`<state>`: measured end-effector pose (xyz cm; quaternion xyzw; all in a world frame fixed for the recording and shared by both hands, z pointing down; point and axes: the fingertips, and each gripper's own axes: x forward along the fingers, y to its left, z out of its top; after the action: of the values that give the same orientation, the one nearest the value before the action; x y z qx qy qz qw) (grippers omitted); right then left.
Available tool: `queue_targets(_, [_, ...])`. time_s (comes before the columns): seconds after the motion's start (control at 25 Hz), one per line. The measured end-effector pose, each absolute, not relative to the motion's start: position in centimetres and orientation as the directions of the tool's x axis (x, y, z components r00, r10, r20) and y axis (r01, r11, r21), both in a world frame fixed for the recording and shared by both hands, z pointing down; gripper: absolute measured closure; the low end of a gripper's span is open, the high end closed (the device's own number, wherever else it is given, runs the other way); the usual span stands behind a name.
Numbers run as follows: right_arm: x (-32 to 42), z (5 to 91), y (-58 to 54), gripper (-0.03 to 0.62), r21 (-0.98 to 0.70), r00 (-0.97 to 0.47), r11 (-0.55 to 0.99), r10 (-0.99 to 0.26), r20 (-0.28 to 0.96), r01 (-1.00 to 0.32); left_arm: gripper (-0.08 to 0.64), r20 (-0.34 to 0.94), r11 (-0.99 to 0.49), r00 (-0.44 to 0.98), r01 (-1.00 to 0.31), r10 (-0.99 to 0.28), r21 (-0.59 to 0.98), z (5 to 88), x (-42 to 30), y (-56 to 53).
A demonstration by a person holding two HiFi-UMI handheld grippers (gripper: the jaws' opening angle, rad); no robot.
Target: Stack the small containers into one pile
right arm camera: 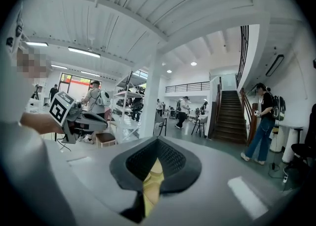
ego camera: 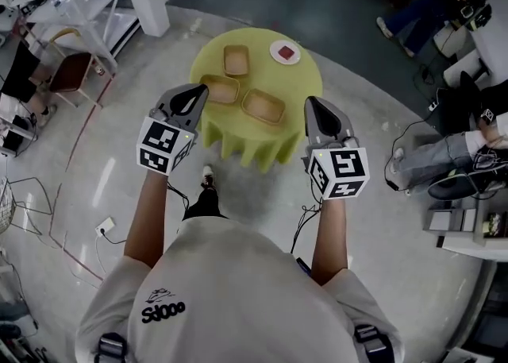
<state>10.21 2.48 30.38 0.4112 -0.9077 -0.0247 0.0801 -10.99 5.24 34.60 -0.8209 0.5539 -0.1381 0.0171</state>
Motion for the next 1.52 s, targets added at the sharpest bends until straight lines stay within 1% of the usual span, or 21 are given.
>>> queue_targets(0.4, [3.3,29.9,-7.8,0.581,0.133,-0.642,0.659,-0.752,0.15,-0.74,0.554,0.204,-0.394,0.36,-0.905,-0.91,-0.158,34.1,-17.6,-5.4])
queue_targets(0.92, [-1.6,32.4,-15.9,0.581,0.11,-0.586,0.614,-0.783,0.209,-0.782,0.554,0.268,-0.442,0.4,-0.89,-0.876,-0.115,36.9,-23.1,-14.3])
queue_targets(1.08, [-2.0,33.4,-17.0,0.581,0.098,-0.57,0.601,-0.79,0.228,-0.793,0.554,0.297,-0.453,0.412,-0.888,-0.862,-0.084,39.1,-23.8,-15.7])
queue_targets(1.24, [-1.5,35.0,-18.0,0.581,0.077,-0.565,0.601,-0.781,0.264,-0.795,0.551,0.351,-0.445,0.41,-0.895,-0.842,-0.021,43.3,-24.0,-16.4])
queue_targets(1.36, [-0.9,36.5,-18.6,0.581,0.058,-0.577,0.616,-0.763,0.293,-0.786,0.528,0.416,-0.418,0.387,-0.908,-0.823,0.02,46.9,-23.9,-15.9])
queue_targets(1.52, [-0.4,38.0,-19.7,0.581,0.066,-0.603,0.653,-0.729,0.323,-0.754,0.526,0.47,-0.377,0.355,-0.925,-0.808,0.049,49.7,-23.4,-15.9])
